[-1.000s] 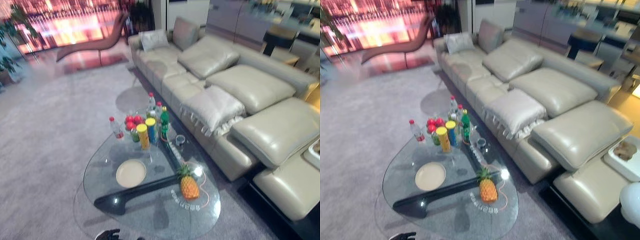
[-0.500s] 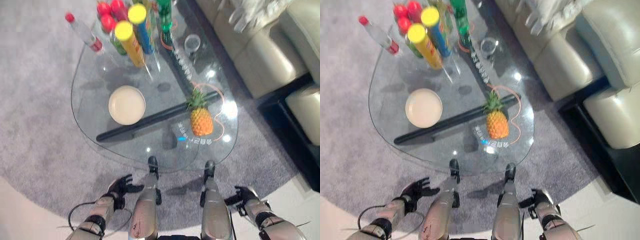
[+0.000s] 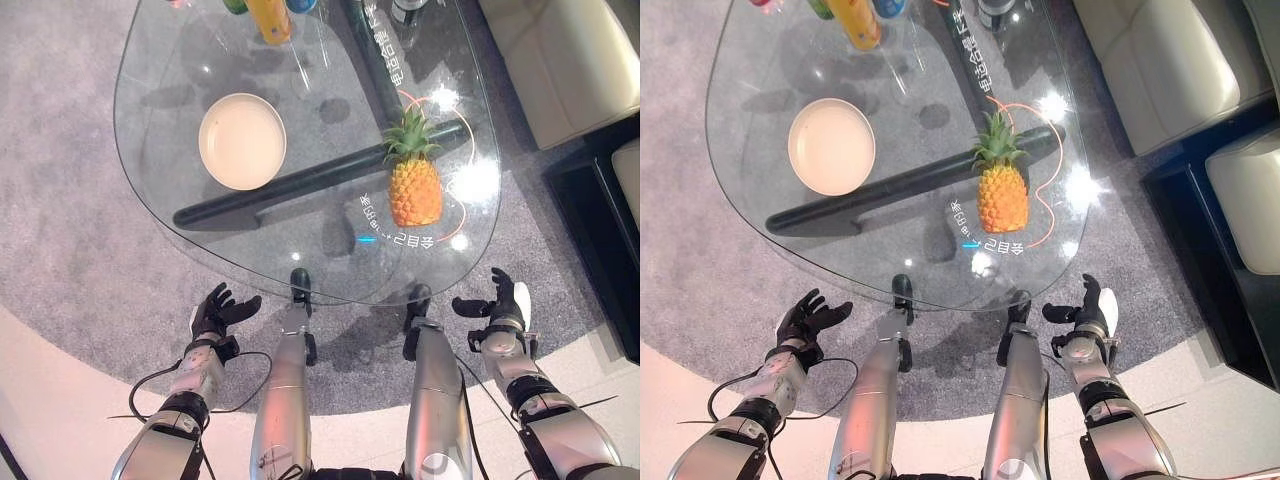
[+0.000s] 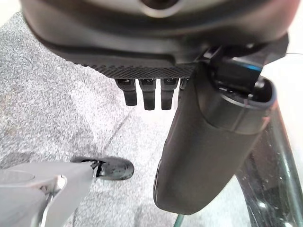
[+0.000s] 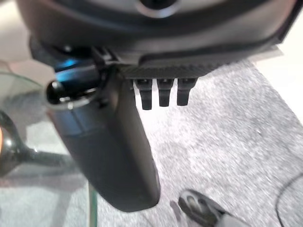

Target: Pick up the fruit to the plate

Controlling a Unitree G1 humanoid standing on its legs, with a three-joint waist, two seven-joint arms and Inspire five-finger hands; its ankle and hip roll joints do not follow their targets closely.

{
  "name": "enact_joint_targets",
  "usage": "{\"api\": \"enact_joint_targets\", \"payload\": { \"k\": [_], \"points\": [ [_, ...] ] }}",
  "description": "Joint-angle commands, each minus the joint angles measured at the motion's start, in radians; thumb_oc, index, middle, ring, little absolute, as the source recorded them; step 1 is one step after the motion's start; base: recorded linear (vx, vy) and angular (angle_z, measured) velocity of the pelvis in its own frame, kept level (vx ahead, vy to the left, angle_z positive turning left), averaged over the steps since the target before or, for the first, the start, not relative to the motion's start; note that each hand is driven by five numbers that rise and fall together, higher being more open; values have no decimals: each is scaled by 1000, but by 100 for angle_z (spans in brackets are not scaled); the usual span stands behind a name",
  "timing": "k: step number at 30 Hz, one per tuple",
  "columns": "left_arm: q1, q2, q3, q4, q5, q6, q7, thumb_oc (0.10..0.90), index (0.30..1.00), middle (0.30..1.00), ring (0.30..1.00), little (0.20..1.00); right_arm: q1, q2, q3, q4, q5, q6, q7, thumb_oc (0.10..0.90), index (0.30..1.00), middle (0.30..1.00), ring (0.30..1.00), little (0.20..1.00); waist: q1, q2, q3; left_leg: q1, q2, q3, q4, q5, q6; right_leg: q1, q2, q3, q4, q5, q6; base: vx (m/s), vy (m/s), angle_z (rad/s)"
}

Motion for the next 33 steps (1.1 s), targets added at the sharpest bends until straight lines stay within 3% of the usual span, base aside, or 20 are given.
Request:
{"api": "enact_joint_targets", "payload": {
  "k": [1,11,16,19,24,30,33],
  "points": [
    [31,37,46,-29,30,-91,90,800,900,900,900,900,22,-60,-22,-53,25,-51,-65,800,900,900,900,900,0,-16,-11,-75,-34,-9,176,-130,25,-45,32,-14,-59,97,3,-25,-10,-3],
    [8,46,48,-21,56,-108,131,800,900,900,900,900,-17,-67,-7,-76,59,-72,-67,800,900,900,900,900,8,-22,-11,-126,-37,-21,202,-135,25,-91,29,-22,-54,103,-1,0,0,0],
    [4,47,32,-20,44,-99,121,800,900,900,900,900,-34,-87,-24,-88,124,-92,-142,800,900,900,900,900,11,-26,-11,-137,-37,-24,199,-135,22,-100,27,-30,-64,110,0,0,0,0],
    [7,51,24,-19,41,-97,116,800,900,900,900,900,-45,-113,-53,-120,173,-107,-218,800,900,900,900,900,10,-27,-11,-140,-35,-23,200,-136,22,-100,25,-33,-67,112,1,0,0,0],
    [36,48,13,-31,36,-120,122,800,900,900,900,900,-63,-173,-131,-295,190,-157,-466,800,900,900,900,900,0,-29,-11,-136,-33,-18,190,-136,21,-98,31,-30,-75,116,2,0,0,0],
    [41,43,9,-41,29,-120,123,800,900,900,900,900,-92,-203,-180,-422,85,-215,-613,800,900,900,900,900,-2,-24,-11,-127,-41,-16,170,-134,26,-94,31,-33,-86,118,6,0,0,0],
    [33,41,15,-42,28,-111,119,800,900,900,900,900,-101,-213,-185,-536,8,-203,-655,800,900,900,900,900,-6,-23,-11,-126,-45,-15,160,-129,27,-96,29,-35,-92,120,8,-5,34,0]
  ]
}}
